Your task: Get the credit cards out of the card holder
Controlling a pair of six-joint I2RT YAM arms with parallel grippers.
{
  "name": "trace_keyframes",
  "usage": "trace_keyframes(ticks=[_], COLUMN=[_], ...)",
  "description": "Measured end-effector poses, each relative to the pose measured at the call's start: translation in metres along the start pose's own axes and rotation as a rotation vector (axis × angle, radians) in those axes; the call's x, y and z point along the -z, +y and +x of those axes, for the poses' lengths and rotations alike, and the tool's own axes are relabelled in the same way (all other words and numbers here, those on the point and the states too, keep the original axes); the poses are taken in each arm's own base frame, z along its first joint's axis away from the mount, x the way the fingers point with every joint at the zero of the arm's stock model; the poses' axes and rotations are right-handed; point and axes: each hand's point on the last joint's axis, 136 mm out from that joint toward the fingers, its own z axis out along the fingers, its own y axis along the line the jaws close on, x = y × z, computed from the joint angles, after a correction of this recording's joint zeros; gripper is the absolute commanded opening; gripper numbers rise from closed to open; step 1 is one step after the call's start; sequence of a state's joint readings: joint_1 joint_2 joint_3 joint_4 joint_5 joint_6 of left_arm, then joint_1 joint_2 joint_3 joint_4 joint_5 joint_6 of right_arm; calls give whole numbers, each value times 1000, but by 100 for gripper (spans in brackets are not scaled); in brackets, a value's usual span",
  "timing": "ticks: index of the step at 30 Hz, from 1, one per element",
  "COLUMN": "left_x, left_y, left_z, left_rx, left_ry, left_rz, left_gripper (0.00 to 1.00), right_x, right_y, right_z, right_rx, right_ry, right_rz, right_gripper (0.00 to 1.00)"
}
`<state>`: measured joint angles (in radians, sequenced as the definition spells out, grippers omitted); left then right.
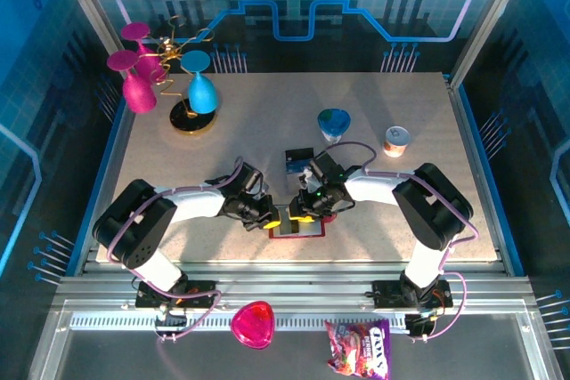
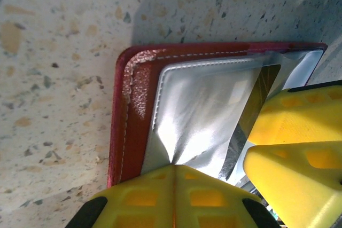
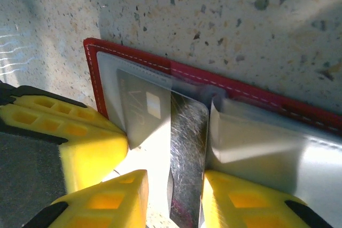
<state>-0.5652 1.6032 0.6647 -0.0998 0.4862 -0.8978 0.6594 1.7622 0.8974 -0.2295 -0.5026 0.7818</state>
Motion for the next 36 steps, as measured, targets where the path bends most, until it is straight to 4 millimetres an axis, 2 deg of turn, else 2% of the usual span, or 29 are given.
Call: trace_keyframes(ticks=[7,21,29,36], left_x=[-1,-2,-2,-2], left_y=[0,-2,-2,-2], left_z=[1,1,1,1], left_rx=[-9,-13,-15,-15], left_ry=[7,18,18,19], left_rz=[2,8,7,7], left_gripper=[6,6,6,6], right_x=[-2,4,9,22], right_y=[1,-4,-3,-17], right_z=[1,6,5,6], right_rx=[0,-31,-24,-38], right_ry=[1,-6,-16,-30], right_rz=[-18,-34,-41,-27], right_gripper=[29,11,10,10])
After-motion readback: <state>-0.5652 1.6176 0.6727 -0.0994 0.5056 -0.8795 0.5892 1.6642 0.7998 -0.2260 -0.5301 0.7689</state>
